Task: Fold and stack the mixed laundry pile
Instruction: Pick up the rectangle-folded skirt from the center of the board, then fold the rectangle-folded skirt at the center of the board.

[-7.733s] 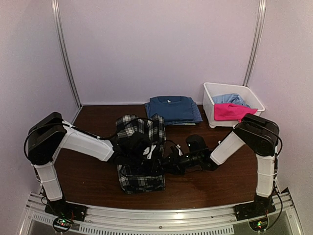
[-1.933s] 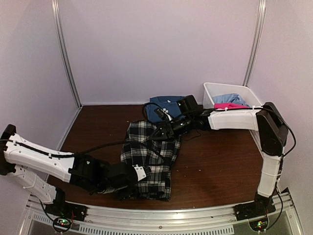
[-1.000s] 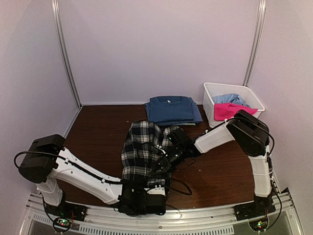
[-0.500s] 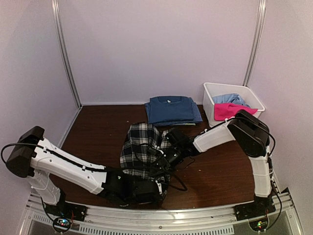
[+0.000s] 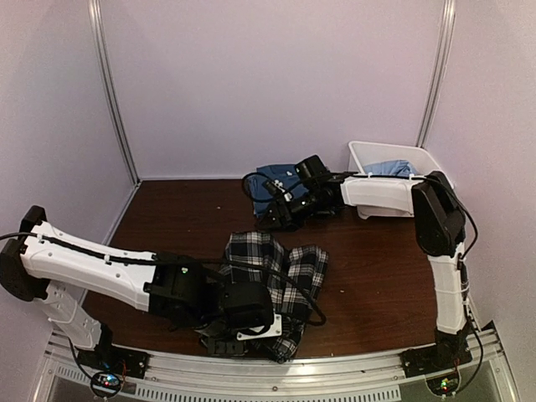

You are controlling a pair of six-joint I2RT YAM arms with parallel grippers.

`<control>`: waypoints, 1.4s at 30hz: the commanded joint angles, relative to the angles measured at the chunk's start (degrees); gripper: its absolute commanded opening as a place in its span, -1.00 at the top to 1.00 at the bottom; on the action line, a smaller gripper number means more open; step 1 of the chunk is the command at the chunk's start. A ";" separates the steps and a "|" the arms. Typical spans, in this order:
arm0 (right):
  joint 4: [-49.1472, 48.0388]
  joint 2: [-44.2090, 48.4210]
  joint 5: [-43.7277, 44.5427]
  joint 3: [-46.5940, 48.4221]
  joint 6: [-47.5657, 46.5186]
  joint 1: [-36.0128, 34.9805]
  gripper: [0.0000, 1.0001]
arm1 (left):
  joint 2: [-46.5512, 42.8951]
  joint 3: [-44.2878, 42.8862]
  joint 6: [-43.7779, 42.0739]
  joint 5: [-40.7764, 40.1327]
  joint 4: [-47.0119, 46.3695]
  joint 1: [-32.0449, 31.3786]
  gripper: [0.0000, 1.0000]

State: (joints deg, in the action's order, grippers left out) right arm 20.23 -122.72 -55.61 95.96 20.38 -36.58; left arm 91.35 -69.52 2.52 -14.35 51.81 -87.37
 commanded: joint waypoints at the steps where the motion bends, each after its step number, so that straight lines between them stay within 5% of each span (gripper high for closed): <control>1: 12.68 -7.48 9.20 6.97 -9.18 -2.92 -0.30 | -0.94 -4.31 1.38 7.16 6.02 -0.14 1.00; 7: 19.39 -11.86 13.59 6.56 -17.29 -8.75 -0.20 | 0.23 -11.22 0.10 9.75 10.85 1.69 1.00; 19: 8.69 -4.35 6.57 -9.11 -13.39 -17.57 -0.11 | 6.48 -25.81 -8.31 4.81 15.96 10.12 1.00; 28: 3.60 -2.62 2.69 -10.94 -8.61 -20.11 -0.11 | 11.90 -29.70 -12.14 1.60 14.04 13.88 1.00; 42: -1.38 7.09 2.51 -7.88 3.33 -0.23 -0.37 | 13.85 -25.84 -16.99 -4.27 5.68 18.71 0.75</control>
State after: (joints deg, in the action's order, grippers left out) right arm 22.15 -122.26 -52.05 86.74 18.70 -41.93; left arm 105.01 -96.42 -11.97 -14.26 63.81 -72.90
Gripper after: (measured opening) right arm 0.676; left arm 0.091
